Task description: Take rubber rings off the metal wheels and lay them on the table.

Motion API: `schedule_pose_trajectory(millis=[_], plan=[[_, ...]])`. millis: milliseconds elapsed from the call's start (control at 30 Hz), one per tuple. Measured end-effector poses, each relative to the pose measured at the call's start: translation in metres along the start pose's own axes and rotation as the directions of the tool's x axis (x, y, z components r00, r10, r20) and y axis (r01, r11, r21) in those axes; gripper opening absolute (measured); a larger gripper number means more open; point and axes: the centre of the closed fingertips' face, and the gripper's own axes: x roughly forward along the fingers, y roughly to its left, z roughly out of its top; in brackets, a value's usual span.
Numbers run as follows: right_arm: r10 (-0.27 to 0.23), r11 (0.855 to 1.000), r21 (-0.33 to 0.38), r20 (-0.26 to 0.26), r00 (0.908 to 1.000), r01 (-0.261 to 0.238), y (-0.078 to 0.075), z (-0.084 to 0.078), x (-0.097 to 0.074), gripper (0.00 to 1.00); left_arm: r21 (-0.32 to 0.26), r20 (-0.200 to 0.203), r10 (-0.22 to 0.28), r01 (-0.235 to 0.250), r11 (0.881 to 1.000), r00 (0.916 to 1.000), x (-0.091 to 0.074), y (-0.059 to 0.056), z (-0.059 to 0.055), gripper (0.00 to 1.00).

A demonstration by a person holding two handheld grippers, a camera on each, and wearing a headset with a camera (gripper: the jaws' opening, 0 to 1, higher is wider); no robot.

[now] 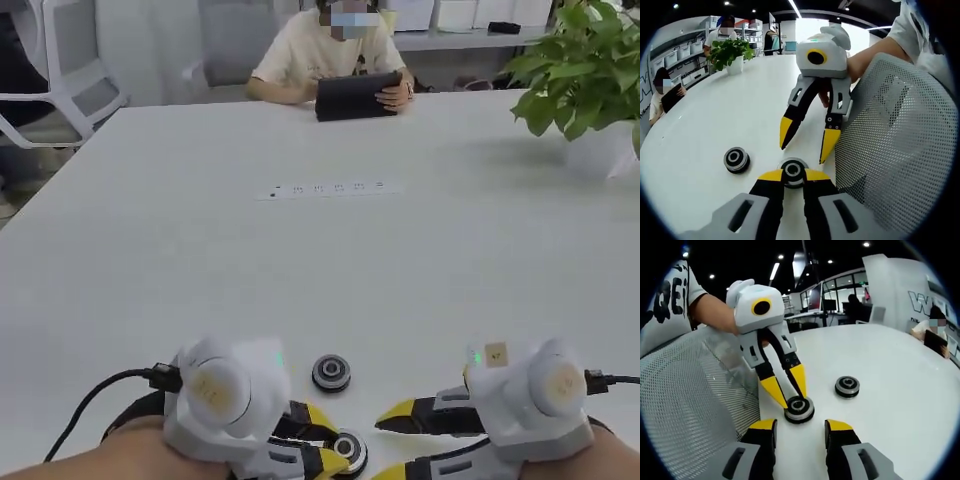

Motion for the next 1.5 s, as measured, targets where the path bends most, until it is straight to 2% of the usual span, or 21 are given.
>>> schedule_pose_trajectory(millis=[133,333,900,1267,1500], plan=[[0.004,1.000,0.000,-0.008,1.0000,-0.004,0.001,-0.001,0.002,0.35,0.001,0.005,0.005,-0.005,1.000,1.0000,0.000,0.001,0.000,0.08],[0.014,1.000,0.027,0.014,0.9998,-0.014,0.001,0.004,0.006,0.33,0.000,0.012,0.011,-0.011,1.000,0.9999,0.001,0.001,0.000,0.08],[0.054,0.998,0.011,-0.033,0.9980,-0.054,0.007,0.003,0.020,0.30,0.014,0.010,0.022,-0.022,1.000,0.9997,0.002,0.002,0.000,0.07],[0.034,0.999,0.025,-0.026,0.9991,-0.034,0.004,0.003,0.018,0.23,0.024,0.007,0.029,-0.030,0.999,0.9995,0.002,0.001,0.000,0.07],[0.025,1.000,0.003,-0.033,0.9992,-0.025,0.004,0.001,0.015,0.20,0.027,0.006,0.031,-0.031,0.999,0.9995,0.002,0.001,-0.001,0.07]])
